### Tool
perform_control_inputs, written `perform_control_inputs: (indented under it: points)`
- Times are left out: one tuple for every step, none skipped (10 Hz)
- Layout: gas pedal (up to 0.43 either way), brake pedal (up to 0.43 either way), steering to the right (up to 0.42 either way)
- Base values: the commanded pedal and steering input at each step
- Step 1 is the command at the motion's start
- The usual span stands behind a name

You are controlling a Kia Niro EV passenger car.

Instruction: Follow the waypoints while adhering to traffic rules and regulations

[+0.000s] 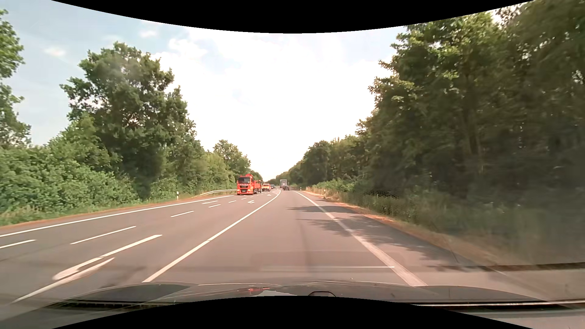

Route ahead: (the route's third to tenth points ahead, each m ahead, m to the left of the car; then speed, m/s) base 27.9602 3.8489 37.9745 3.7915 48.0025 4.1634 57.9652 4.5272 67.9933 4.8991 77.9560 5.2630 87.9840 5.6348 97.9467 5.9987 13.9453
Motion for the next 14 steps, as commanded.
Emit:
perform_control_inputs:
  points:
    - [0.280, 0.000, -0.005]
    - [0.280, 0.000, -0.005]
    - [0.280, 0.000, -0.005]
    - [0.268, 0.000, -0.005]
    - [0.260, 0.000, -0.005]
    - [0.248, 0.000, -0.005]
    - [0.248, 0.000, -0.005]
    - [0.248, 0.000, -0.005]
    - [0.248, 0.000, -0.005]
    - [0.248, 0.000, -0.005]
    - [0.248, 0.000, -0.005]
    - [0.248, 0.000, -0.005]
    - [0.248, 0.000, -0.005]
    - [0.248, 0.000, -0.005]
